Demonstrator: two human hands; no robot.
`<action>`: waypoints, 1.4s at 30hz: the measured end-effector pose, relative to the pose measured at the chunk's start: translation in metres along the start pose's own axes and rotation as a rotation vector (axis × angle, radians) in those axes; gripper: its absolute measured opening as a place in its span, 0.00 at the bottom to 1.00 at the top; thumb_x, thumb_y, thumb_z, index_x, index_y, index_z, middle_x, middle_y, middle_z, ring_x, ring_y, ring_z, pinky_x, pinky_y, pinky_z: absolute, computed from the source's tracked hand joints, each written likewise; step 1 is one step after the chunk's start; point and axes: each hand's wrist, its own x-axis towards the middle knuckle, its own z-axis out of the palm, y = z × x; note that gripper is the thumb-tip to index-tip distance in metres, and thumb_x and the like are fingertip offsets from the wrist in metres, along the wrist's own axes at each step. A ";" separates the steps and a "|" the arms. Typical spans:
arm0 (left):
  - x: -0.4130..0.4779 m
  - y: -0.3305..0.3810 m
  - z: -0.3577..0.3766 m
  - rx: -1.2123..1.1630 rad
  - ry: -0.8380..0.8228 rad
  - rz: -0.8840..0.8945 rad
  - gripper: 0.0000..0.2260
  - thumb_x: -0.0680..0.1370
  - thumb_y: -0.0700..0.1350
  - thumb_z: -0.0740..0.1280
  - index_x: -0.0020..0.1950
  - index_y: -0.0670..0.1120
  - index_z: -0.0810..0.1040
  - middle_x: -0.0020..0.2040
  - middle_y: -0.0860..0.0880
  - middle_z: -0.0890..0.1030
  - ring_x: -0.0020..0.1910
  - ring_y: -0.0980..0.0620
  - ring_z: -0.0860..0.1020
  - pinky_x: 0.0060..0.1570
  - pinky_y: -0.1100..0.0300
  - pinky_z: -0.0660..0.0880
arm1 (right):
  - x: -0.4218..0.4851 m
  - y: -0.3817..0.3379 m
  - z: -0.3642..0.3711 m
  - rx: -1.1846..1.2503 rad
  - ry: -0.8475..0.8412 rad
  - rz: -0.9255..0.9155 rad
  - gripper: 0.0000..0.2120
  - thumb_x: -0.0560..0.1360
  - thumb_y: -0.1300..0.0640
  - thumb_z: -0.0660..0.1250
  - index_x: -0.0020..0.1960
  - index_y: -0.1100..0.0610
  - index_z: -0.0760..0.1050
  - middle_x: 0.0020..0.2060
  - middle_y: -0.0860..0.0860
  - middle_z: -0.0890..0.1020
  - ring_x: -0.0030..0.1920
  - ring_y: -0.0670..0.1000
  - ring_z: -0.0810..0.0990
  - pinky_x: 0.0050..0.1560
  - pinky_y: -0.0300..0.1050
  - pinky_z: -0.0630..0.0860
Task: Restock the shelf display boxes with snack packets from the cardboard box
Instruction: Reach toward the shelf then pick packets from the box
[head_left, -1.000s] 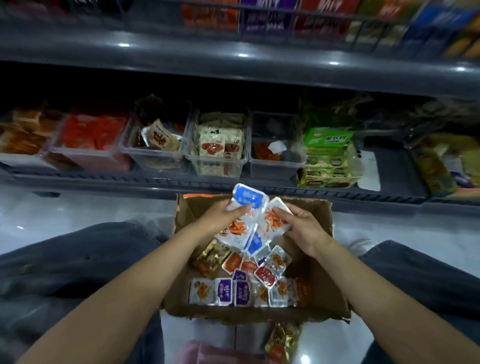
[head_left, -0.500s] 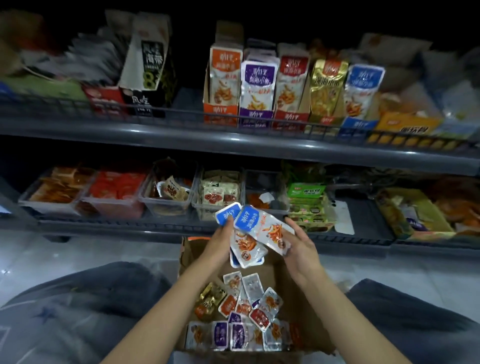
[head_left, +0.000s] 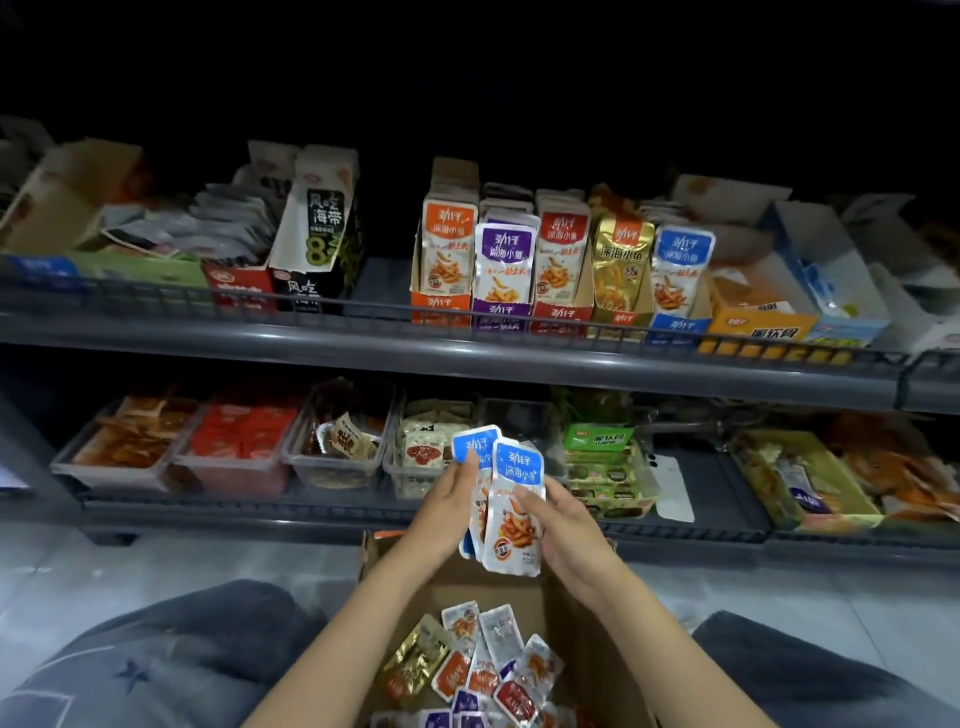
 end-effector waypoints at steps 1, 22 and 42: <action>0.001 0.003 -0.001 0.032 0.027 0.035 0.07 0.82 0.51 0.56 0.49 0.53 0.72 0.45 0.55 0.80 0.35 0.66 0.78 0.33 0.75 0.72 | 0.001 -0.002 0.001 0.053 0.012 0.014 0.13 0.77 0.59 0.64 0.61 0.57 0.74 0.54 0.56 0.83 0.53 0.55 0.82 0.52 0.50 0.78; 0.016 0.053 -0.020 -0.274 0.272 0.106 0.10 0.78 0.41 0.66 0.59 0.48 0.73 0.51 0.50 0.82 0.45 0.59 0.81 0.33 0.67 0.77 | 0.002 -0.044 0.005 0.585 0.026 0.123 0.17 0.78 0.52 0.61 0.63 0.58 0.72 0.56 0.60 0.81 0.53 0.58 0.82 0.60 0.58 0.75; 0.024 0.053 -0.009 0.040 0.011 0.057 0.23 0.73 0.41 0.72 0.63 0.58 0.71 0.69 0.47 0.70 0.59 0.54 0.75 0.51 0.60 0.77 | -0.003 -0.077 0.024 0.521 -0.117 0.090 0.18 0.79 0.53 0.60 0.65 0.60 0.71 0.54 0.59 0.82 0.51 0.55 0.82 0.52 0.52 0.80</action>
